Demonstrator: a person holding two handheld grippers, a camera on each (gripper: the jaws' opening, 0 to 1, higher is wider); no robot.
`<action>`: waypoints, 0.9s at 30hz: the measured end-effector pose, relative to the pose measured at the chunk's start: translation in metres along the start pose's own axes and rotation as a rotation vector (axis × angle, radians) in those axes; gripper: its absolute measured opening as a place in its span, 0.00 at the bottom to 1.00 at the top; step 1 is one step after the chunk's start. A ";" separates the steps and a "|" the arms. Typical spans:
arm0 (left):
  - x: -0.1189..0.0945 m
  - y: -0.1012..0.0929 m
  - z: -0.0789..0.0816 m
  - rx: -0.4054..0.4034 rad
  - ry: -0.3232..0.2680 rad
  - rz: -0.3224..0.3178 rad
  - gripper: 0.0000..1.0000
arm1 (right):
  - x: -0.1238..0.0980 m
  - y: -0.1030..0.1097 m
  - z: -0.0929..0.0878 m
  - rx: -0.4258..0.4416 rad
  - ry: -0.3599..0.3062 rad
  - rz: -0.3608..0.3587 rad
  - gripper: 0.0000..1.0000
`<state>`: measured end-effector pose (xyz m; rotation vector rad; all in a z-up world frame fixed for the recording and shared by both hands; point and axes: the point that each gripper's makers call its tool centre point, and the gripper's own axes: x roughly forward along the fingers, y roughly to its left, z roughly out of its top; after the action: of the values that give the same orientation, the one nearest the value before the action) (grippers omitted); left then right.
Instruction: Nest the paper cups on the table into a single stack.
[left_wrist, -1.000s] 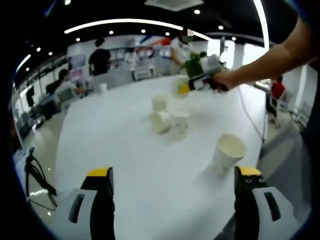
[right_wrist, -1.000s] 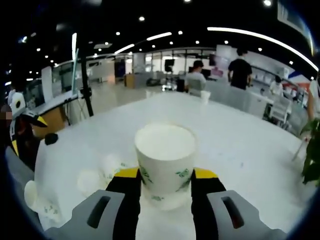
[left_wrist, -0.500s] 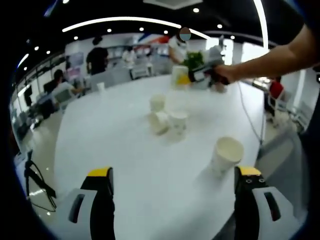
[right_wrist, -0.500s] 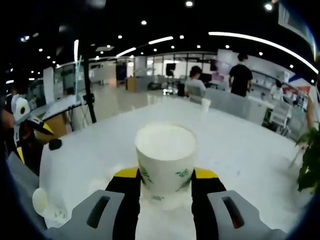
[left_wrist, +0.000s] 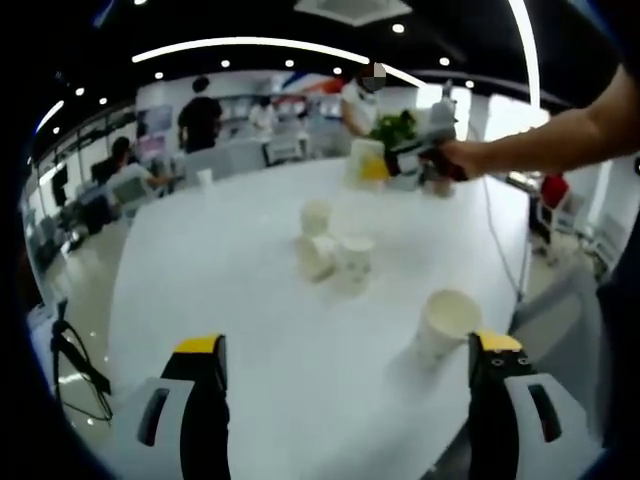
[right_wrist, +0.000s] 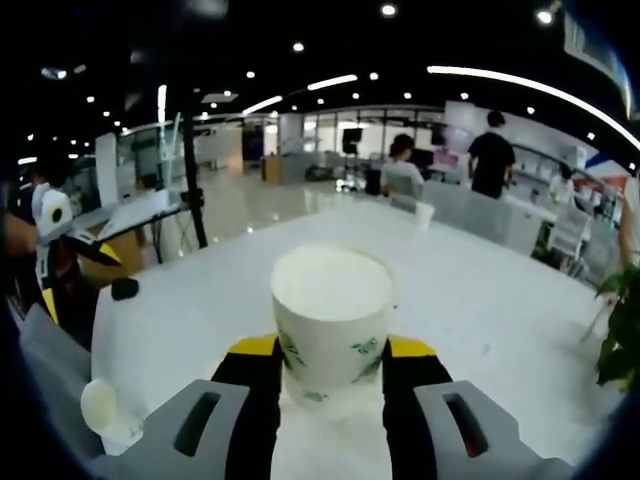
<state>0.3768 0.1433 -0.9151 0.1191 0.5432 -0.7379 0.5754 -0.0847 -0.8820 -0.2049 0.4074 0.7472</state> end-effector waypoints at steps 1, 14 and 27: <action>-0.001 -0.001 0.001 -0.001 -0.001 0.001 1.00 | -0.001 0.001 0.001 0.004 -0.001 0.003 0.36; -0.007 -0.008 0.007 -0.004 -0.017 -0.009 1.00 | -0.019 0.026 0.015 -0.008 -0.021 0.028 0.36; -0.008 -0.018 0.012 0.022 -0.025 -0.018 1.00 | -0.038 0.055 0.024 -0.021 -0.030 0.065 0.36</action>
<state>0.3650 0.1319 -0.8990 0.1250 0.5130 -0.7618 0.5189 -0.0610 -0.8456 -0.2005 0.3788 0.8179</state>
